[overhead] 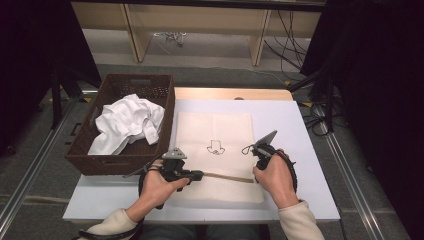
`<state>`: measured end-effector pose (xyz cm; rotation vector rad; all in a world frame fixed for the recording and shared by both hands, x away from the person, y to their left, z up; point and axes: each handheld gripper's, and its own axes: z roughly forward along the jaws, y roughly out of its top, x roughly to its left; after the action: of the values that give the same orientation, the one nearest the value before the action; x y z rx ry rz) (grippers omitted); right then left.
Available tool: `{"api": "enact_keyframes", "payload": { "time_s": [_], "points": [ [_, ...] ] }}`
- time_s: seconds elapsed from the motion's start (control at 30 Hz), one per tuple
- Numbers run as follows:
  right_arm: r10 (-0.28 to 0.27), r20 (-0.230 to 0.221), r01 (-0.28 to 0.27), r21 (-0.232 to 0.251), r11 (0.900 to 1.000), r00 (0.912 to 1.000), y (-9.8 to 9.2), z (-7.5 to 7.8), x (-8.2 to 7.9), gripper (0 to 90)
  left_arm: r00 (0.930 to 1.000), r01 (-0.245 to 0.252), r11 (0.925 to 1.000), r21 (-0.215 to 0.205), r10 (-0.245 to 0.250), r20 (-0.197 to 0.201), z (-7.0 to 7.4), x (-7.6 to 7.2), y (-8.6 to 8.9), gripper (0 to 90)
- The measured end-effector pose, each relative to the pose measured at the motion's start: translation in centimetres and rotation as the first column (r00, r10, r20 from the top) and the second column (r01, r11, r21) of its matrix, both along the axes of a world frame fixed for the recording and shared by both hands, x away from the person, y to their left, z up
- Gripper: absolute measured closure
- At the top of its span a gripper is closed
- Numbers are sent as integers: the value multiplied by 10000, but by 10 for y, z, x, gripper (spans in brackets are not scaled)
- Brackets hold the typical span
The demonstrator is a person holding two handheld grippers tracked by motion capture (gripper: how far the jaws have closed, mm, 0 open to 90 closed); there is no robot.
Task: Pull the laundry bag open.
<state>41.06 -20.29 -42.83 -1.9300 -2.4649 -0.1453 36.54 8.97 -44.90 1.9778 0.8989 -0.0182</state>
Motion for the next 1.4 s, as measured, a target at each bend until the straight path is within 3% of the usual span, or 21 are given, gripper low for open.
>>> {"api": "enact_keyframes", "payload": {
  "time_s": [1.4],
  "points": [
    [61,-133,-61,18,10000,9999,0,0,1,847,9995,-237,9997,35,238,-209,-8,-1,12,869]
  ]
}}
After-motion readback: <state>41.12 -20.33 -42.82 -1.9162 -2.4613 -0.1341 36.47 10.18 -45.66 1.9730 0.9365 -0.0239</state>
